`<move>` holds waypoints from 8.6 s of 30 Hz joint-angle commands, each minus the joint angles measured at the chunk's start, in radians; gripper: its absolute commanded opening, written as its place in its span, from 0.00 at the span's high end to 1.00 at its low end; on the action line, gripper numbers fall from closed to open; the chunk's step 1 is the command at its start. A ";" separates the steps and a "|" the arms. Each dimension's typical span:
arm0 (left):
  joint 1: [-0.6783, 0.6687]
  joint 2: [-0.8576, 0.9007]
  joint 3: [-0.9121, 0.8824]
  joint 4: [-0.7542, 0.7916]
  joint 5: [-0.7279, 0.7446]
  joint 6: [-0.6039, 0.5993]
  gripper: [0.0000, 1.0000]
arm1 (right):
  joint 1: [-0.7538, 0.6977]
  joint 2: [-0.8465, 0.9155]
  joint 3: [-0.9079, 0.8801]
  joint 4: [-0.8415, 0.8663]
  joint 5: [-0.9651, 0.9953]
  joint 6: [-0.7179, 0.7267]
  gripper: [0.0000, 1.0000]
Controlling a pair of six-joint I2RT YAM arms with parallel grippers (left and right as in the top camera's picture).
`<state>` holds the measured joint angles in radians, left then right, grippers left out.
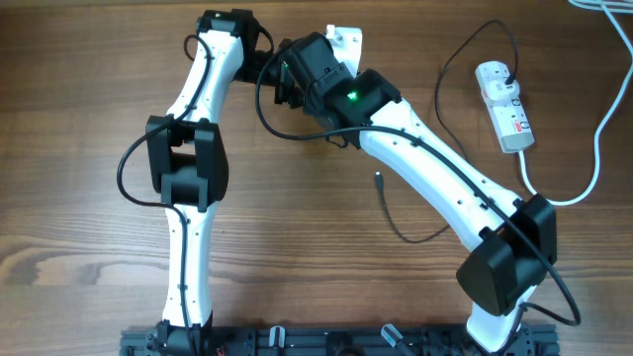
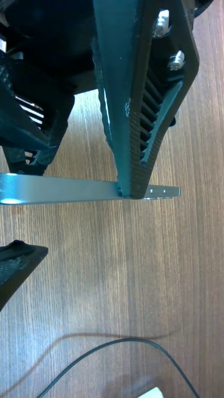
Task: Plug charger to phone and switch on socket
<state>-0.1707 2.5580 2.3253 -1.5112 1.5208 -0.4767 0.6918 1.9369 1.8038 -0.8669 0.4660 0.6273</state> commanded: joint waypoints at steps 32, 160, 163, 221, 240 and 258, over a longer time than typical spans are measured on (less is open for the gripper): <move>0.003 -0.060 -0.004 -0.001 0.053 -0.001 0.35 | 0.010 -0.028 0.023 0.020 -0.018 0.039 0.78; 0.003 -0.060 -0.004 -0.016 0.056 -0.264 0.54 | -0.002 -0.153 -0.005 -0.016 -0.116 1.444 0.96; 0.003 -0.060 -0.004 -0.016 0.056 -0.264 0.56 | -0.002 -0.153 -0.006 -0.003 -0.116 1.444 0.96; 0.003 -0.060 -0.004 -0.016 0.056 -0.264 0.96 | -0.005 -0.111 -0.011 0.037 -0.181 1.441 0.80; 0.008 -0.060 -0.004 0.039 0.021 -0.261 0.96 | -0.006 -0.164 -0.011 0.007 -0.134 1.272 0.28; 0.033 -0.060 -0.004 0.052 -0.232 0.002 0.96 | -0.006 -0.560 -0.011 -0.254 0.148 0.717 0.00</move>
<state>-0.1417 2.5374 2.3253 -1.4342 1.2991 -0.6781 0.6819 1.4216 1.7905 -1.0611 0.5201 1.5959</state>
